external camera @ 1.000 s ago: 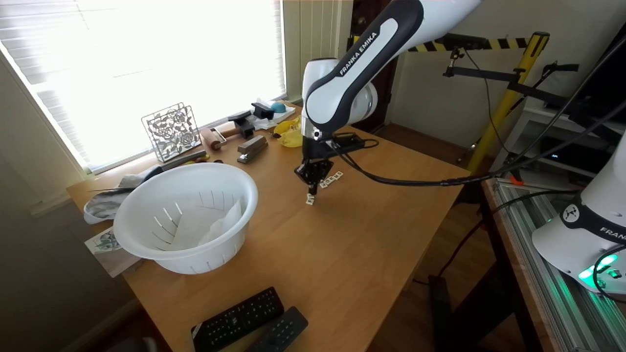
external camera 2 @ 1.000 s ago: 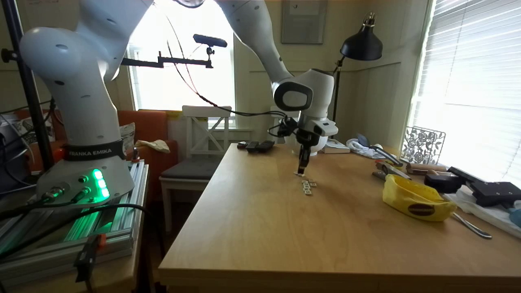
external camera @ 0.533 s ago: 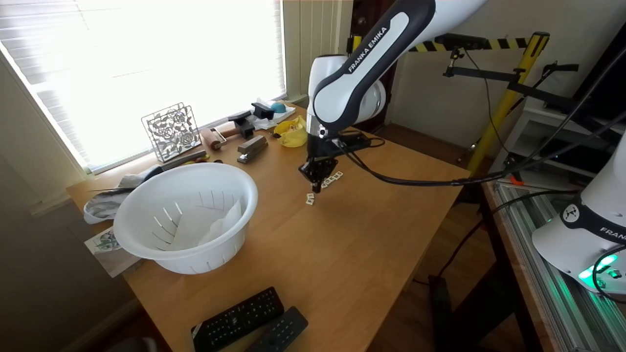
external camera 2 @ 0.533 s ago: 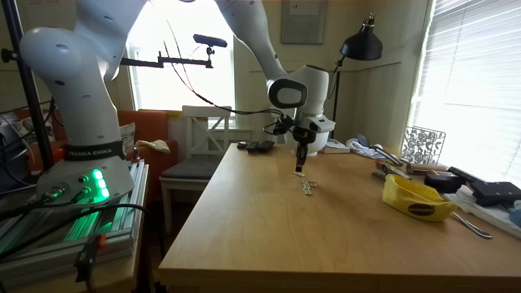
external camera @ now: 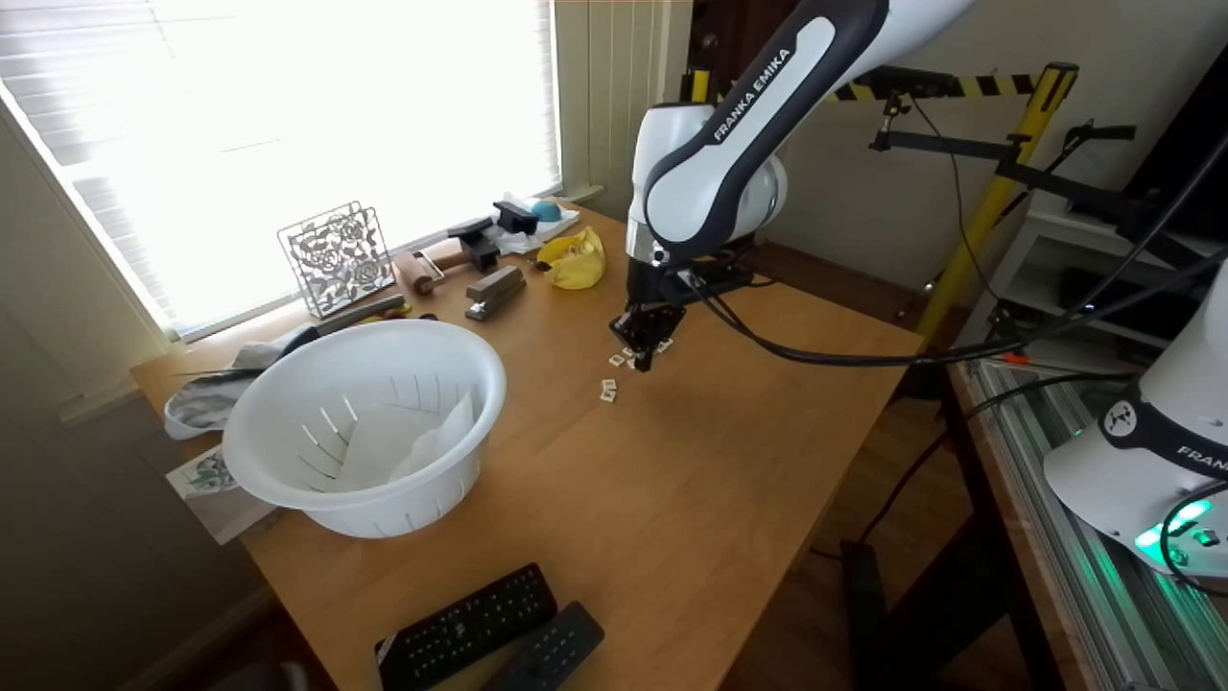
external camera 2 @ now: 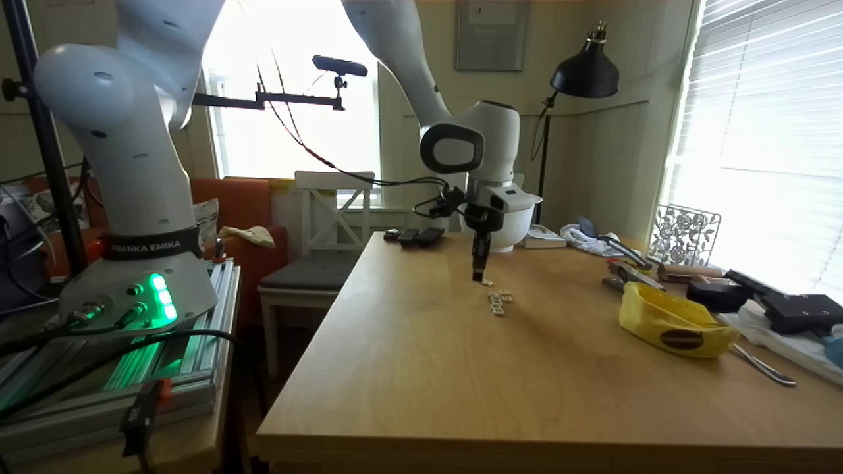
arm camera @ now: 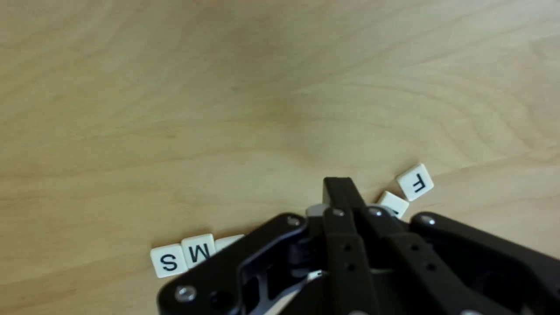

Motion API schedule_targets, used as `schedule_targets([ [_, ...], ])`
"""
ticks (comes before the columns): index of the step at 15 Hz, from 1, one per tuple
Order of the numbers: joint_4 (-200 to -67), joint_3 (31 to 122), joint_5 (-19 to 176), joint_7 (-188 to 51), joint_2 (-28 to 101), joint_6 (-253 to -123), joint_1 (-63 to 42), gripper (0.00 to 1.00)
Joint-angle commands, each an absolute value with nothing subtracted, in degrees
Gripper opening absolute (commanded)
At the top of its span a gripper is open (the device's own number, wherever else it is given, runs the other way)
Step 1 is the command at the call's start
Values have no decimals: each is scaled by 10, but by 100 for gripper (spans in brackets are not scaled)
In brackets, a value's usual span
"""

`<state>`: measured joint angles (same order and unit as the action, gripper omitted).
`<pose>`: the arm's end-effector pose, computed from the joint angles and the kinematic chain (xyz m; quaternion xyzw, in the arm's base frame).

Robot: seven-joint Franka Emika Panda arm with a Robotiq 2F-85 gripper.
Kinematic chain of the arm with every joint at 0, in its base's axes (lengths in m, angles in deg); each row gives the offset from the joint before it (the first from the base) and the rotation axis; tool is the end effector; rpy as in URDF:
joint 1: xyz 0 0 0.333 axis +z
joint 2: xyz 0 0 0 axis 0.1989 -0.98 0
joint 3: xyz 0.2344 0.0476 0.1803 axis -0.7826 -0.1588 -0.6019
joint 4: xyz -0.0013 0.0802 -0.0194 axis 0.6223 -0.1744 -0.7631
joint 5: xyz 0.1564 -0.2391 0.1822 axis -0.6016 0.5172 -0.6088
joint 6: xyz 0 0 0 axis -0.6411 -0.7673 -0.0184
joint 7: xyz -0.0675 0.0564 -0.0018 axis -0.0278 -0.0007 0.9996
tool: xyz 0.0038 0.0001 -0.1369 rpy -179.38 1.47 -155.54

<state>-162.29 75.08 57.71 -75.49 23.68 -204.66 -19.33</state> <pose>0.5311 -0.0980 0.1714 -0.9478 0.3120 -0.0035 0.0660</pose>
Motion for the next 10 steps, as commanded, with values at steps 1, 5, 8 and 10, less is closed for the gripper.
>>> schedule_targets([
  [1,-1657,768,589,-759,259,-2069,-185,0],
  [5,-1653,781,590,-765,251,-2075,-187,0],
  [8,-1649,780,579,-764,246,-2090,-194,0],
  [10,-1648,783,580,-767,245,-2094,-194,0],
])
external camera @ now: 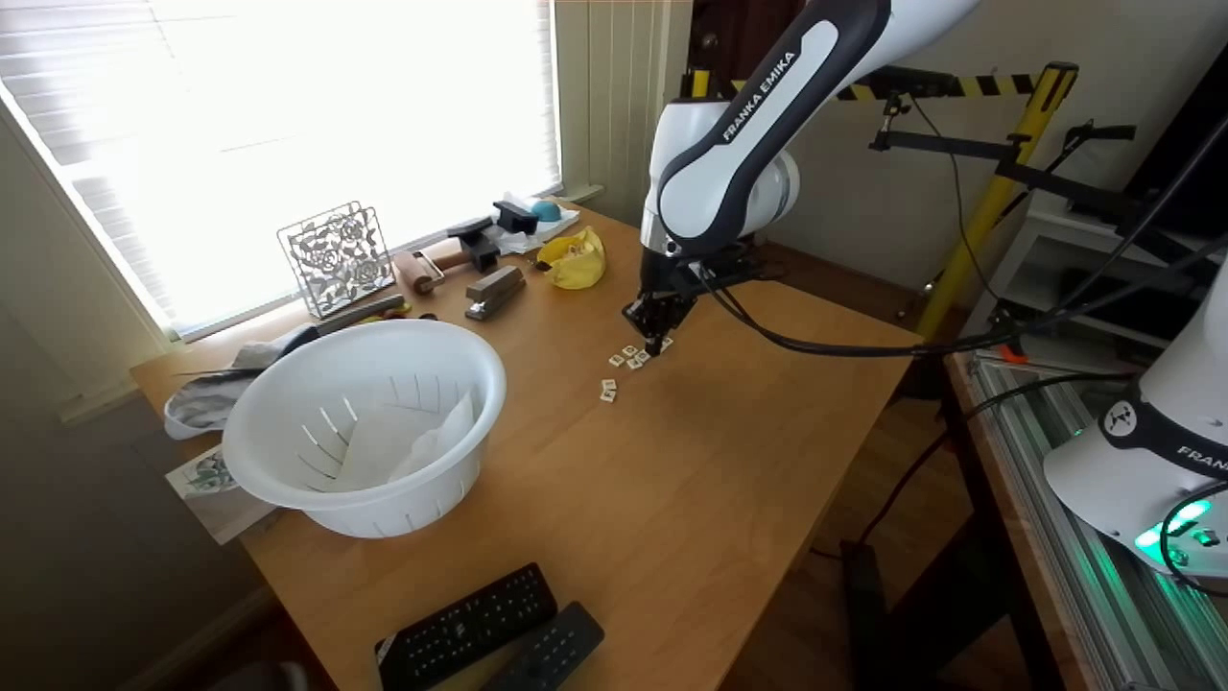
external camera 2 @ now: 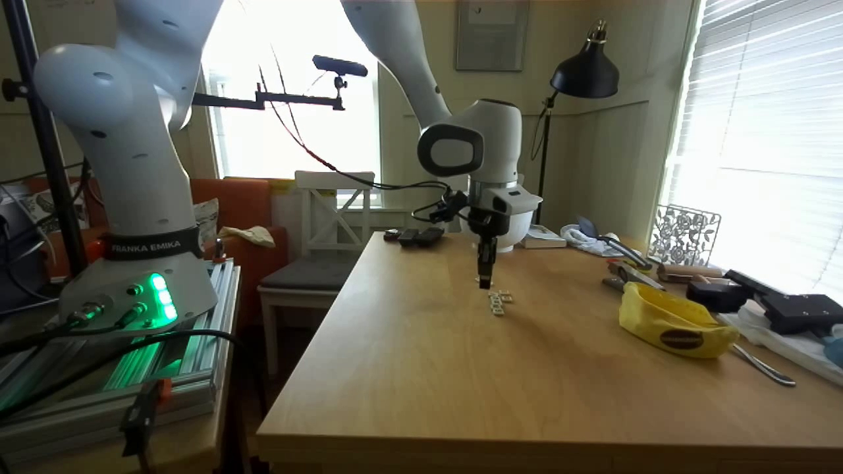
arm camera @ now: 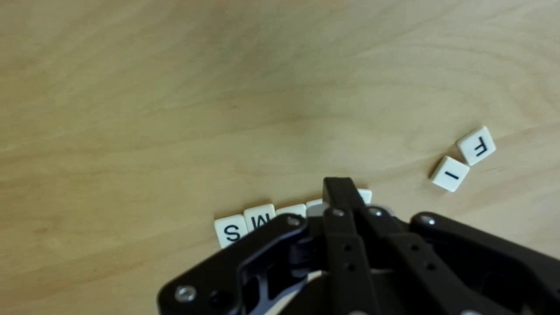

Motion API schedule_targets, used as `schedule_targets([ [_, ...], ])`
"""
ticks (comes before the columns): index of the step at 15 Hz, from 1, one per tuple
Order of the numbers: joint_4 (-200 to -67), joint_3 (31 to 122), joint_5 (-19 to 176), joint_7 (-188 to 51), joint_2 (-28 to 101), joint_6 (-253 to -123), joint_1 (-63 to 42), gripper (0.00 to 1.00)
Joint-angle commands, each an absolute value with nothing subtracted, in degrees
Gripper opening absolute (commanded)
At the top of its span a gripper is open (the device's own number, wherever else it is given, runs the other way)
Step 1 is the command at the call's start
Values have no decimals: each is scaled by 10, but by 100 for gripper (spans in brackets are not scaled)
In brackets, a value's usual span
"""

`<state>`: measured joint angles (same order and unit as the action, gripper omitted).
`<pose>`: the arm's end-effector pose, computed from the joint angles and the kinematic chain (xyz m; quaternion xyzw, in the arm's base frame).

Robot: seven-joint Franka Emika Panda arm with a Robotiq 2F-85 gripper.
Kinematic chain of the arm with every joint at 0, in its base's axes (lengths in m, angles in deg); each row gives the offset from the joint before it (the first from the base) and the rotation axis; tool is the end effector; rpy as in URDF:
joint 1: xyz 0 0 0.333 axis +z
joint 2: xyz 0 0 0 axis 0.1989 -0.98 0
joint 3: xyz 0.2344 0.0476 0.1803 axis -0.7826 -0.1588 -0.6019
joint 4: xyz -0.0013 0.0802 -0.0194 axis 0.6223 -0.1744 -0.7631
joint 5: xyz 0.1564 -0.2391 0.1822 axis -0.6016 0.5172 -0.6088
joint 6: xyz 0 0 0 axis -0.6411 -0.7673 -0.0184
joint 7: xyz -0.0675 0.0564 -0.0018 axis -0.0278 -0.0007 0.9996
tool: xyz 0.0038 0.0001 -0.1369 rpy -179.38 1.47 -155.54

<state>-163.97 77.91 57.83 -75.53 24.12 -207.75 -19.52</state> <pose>0.5218 -0.1283 0.1719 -0.9404 0.3359 -0.0231 0.0485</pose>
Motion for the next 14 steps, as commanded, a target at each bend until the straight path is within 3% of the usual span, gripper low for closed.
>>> schedule_targets([
  [1,-1648,785,581,-768,244,-2094,-194,0],
  [14,-1633,795,588,-753,218,-2113,-202,0],
])
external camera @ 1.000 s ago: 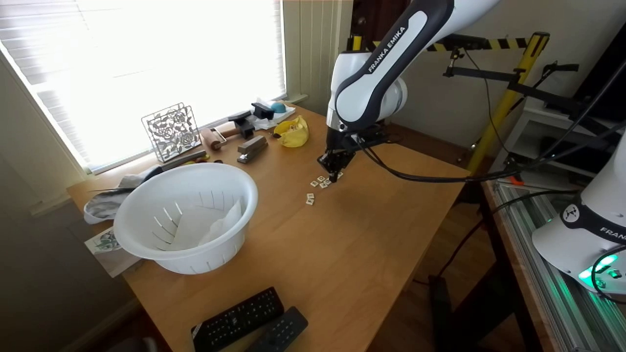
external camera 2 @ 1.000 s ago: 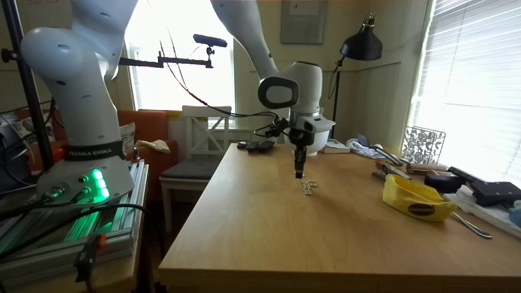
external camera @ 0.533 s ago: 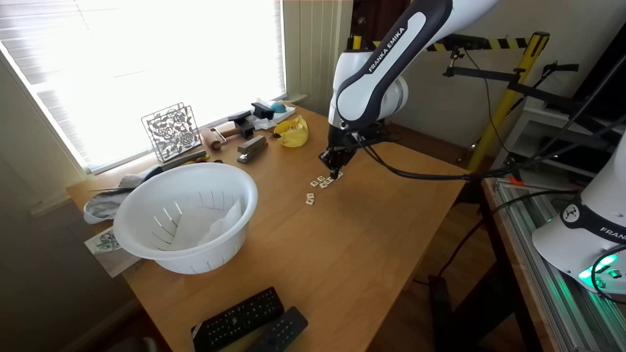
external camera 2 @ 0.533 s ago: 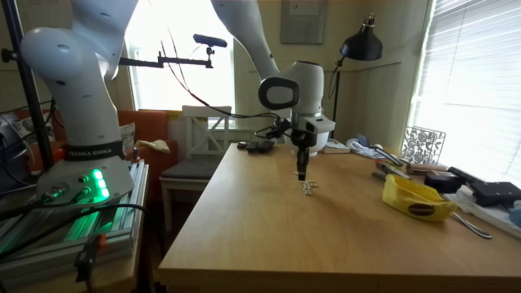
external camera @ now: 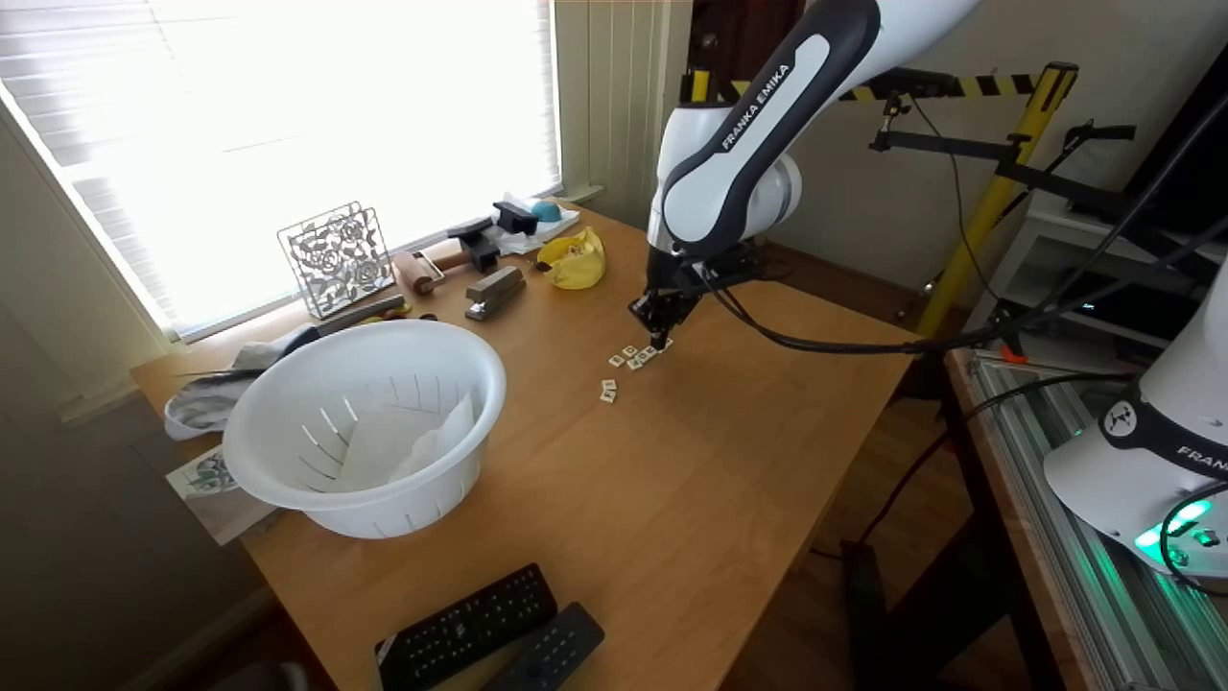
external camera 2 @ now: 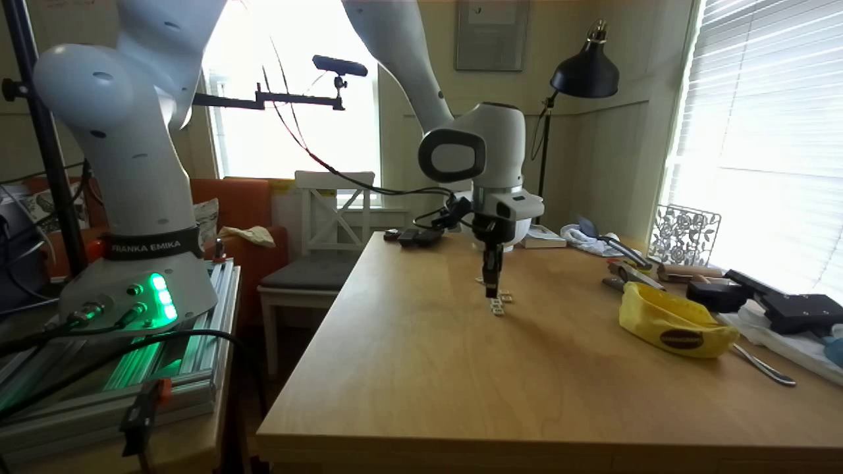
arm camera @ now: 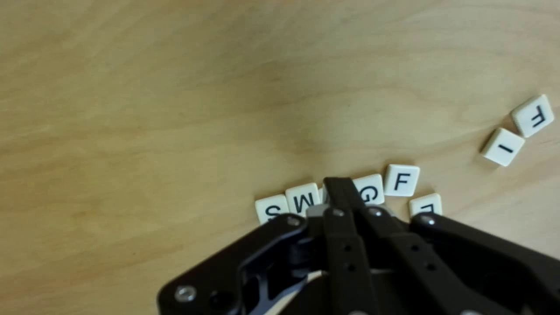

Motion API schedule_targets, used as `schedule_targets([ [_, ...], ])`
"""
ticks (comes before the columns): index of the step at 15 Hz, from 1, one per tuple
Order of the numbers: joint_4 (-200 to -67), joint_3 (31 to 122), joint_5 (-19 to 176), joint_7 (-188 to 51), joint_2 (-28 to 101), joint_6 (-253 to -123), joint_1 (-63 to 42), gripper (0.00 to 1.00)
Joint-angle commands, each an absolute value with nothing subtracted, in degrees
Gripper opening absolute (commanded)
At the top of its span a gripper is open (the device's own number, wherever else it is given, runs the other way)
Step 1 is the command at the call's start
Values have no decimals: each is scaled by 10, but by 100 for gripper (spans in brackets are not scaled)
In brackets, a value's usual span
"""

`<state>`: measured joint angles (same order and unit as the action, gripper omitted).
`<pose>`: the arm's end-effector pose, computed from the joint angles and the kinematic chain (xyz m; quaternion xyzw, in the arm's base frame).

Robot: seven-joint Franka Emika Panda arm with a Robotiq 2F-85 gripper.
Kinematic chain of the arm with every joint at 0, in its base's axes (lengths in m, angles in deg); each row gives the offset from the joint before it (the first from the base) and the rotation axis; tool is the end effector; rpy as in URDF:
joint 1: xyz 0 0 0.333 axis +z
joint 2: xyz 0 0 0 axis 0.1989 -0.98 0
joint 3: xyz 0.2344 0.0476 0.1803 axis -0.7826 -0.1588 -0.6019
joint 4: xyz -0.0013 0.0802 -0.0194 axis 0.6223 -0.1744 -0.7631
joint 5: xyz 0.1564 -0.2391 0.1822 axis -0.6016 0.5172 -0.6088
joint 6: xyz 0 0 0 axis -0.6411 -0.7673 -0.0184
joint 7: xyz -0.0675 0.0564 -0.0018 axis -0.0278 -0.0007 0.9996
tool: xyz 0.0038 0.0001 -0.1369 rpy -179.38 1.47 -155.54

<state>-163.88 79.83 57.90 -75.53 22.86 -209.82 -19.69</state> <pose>0.5180 -0.1499 0.1651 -0.9350 0.3513 -0.0333 0.0347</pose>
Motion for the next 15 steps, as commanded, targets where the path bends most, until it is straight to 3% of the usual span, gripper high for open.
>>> schedule_targets([
  [1,-1631,796,589,-753,215,-2117,-202,0],
  [15,-1614,766,579,-726,191,-2158,-227,0],
])
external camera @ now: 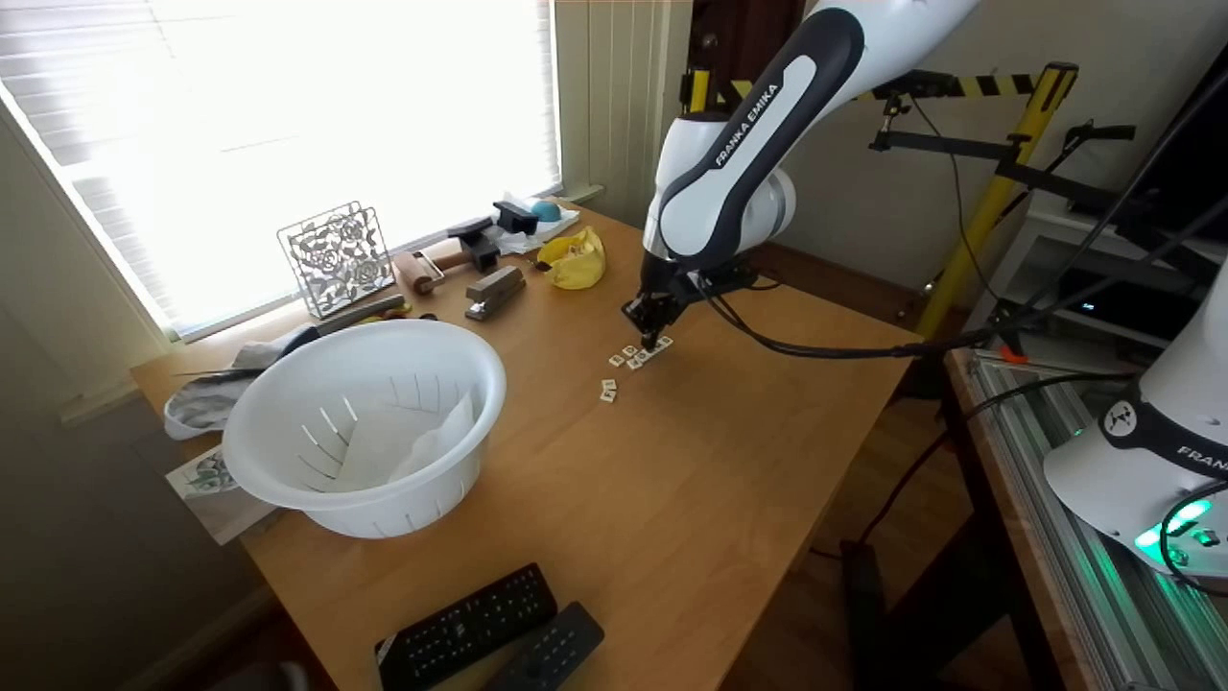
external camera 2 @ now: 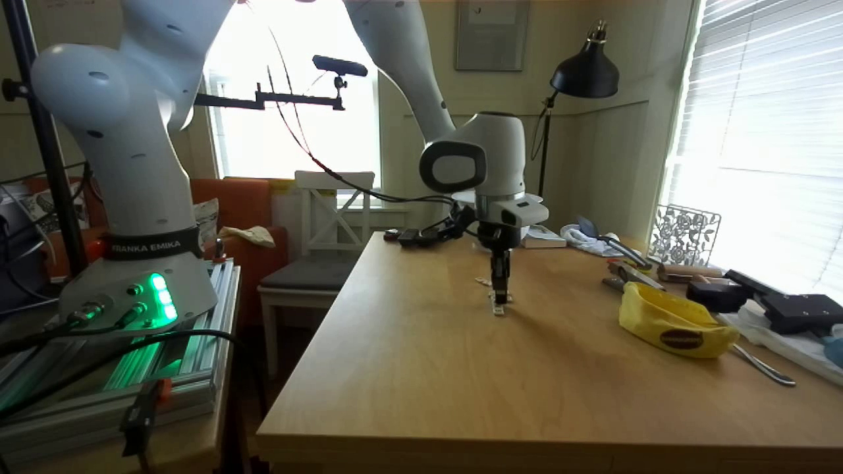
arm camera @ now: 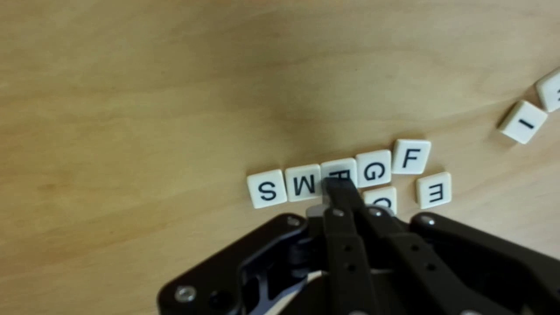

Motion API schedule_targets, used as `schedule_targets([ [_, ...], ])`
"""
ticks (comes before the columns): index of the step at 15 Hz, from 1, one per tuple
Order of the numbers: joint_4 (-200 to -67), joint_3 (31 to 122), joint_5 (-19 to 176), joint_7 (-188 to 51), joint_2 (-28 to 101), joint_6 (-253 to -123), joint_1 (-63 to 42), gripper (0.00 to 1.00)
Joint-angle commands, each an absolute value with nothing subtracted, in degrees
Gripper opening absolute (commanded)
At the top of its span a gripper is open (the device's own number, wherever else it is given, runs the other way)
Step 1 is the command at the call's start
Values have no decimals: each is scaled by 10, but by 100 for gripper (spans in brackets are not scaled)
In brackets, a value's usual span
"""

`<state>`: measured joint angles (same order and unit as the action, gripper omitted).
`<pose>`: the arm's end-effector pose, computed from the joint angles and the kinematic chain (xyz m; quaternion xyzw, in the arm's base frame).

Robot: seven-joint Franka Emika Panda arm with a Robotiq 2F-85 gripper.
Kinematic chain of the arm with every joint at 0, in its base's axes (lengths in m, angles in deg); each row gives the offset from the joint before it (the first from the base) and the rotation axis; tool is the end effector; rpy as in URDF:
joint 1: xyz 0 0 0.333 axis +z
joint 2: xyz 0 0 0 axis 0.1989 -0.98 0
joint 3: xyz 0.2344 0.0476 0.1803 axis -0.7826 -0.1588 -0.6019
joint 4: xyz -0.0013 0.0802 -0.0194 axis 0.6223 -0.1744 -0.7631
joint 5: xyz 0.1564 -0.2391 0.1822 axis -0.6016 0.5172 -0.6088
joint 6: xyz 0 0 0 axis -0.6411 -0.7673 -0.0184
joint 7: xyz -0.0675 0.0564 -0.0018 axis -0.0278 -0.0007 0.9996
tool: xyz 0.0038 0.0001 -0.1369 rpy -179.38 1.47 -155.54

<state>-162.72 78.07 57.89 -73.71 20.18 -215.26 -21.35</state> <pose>0.5279 -0.1557 0.1545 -0.9379 0.3392 -0.0661 0.0301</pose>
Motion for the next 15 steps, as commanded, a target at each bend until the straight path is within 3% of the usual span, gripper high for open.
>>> schedule_targets([
  [1,-1614,764,579,-726,192,-2157,-227,0],
  [15,-1611,752,577,-721,186,-2135,-230,0],
])
